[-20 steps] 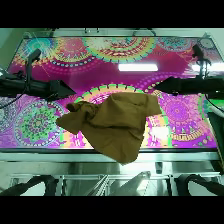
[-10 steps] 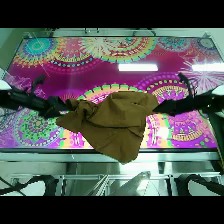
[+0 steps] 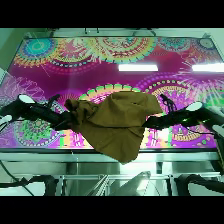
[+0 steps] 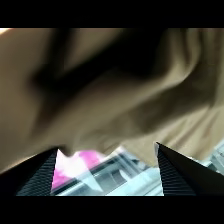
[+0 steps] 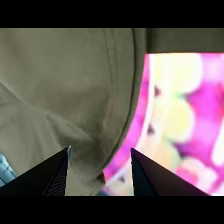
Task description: Fold the shirts.
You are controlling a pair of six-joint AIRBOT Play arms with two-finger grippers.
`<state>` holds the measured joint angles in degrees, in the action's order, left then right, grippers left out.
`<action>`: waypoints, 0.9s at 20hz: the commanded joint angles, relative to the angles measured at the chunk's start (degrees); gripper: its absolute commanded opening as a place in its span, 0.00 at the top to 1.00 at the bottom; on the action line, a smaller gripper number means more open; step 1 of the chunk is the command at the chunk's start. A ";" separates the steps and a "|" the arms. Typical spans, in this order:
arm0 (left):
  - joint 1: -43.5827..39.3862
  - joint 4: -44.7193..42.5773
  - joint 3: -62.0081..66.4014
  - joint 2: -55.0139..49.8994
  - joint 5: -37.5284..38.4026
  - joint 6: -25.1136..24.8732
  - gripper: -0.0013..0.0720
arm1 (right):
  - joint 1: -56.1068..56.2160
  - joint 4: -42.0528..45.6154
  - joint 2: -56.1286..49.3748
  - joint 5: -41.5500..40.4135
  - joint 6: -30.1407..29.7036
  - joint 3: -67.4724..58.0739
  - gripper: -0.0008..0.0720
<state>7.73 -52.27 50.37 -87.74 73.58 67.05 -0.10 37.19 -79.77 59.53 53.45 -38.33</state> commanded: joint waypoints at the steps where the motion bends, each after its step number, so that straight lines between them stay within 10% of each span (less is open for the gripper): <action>1: -4.76 -1.68 3.13 -3.69 -3.08 -0.13 0.04 | 3.69 -5.18 -3.67 -3.85 -0.83 0.24 0.40; 2: -5.70 -1.68 4.00 -4.04 -3.04 -0.13 0.04 | 3.76 -6.64 -3.98 -3.82 -1.86 0.24 0.40; 3: -6.45 -1.70 4.85 -4.33 -2.80 -0.11 0.25 | 3.76 -7.76 -3.98 -3.78 -2.54 0.09 0.56; 4: -6.91 -1.70 5.70 -4.33 -1.75 -0.13 0.69 | 3.76 -7.96 -3.80 -3.67 -2.75 -0.22 0.87; 5: -7.15 -1.68 6.67 -4.28 -0.44 -0.26 0.97 | 3.67 -7.89 -3.63 -3.32 -2.73 -0.70 0.95; 18: 1.81 -1.66 23.37 22.45 21.27 2.03 0.96 | -10.88 -7.91 23.54 11.06 2.58 -19.37 0.95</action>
<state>6.17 -54.02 70.17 -72.12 89.65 68.42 -6.00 29.45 -64.16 68.77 52.95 -53.17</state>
